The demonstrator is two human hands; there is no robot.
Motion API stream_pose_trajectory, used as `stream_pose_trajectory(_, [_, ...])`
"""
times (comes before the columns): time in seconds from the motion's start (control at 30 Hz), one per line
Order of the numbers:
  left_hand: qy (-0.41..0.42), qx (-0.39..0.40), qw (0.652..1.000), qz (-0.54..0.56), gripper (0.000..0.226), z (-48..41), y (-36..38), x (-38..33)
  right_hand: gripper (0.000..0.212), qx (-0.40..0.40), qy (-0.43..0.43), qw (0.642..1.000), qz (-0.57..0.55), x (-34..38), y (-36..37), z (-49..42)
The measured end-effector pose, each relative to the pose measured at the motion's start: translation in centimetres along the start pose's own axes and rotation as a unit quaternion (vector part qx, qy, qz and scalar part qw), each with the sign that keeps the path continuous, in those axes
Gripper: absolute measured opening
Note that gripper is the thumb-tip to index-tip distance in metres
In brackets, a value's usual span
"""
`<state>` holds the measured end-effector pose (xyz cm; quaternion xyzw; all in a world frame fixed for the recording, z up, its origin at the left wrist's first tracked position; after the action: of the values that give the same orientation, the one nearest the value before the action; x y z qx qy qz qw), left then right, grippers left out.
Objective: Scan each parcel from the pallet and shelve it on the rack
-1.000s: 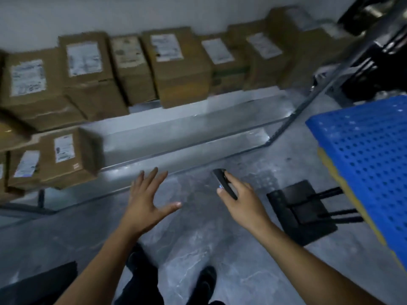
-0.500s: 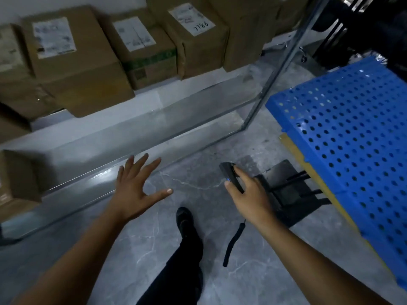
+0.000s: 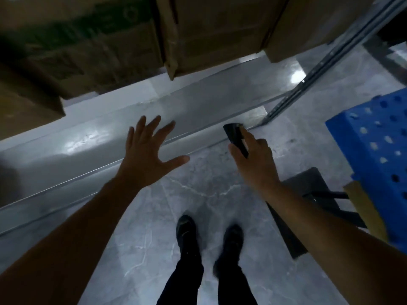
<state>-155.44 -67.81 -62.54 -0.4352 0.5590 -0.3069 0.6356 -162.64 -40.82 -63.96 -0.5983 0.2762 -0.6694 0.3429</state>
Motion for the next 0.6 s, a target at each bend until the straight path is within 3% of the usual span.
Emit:
stream_pose_trajectory(0.33, [-0.016, -0.033, 0.999, -0.019, 0.101, -11.2, 9.6, 0.2, 0.059, -0.025, -0.06, 0.993, 0.101, -1.9, 9.3, -15.1])
stream_pose_trajectory(0.6, [-0.024, -0.047, 0.998, -0.026, 0.101, -14.6, 12.5, -0.4, 0.066, -0.039, -0.066, 0.981, 0.18, -1.8, 13.3, -23.2])
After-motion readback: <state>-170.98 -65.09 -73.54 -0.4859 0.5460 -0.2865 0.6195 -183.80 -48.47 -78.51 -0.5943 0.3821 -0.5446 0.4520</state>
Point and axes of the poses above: each hand's wrist, its own z-axis away from the middle knuckle, its own y-axis out of the palm, x = y × z, the point moved 10 cm from there along -z, towards the middle knuckle, and after that the axes turned 11 degrees about -x, right-handed, at the moved point
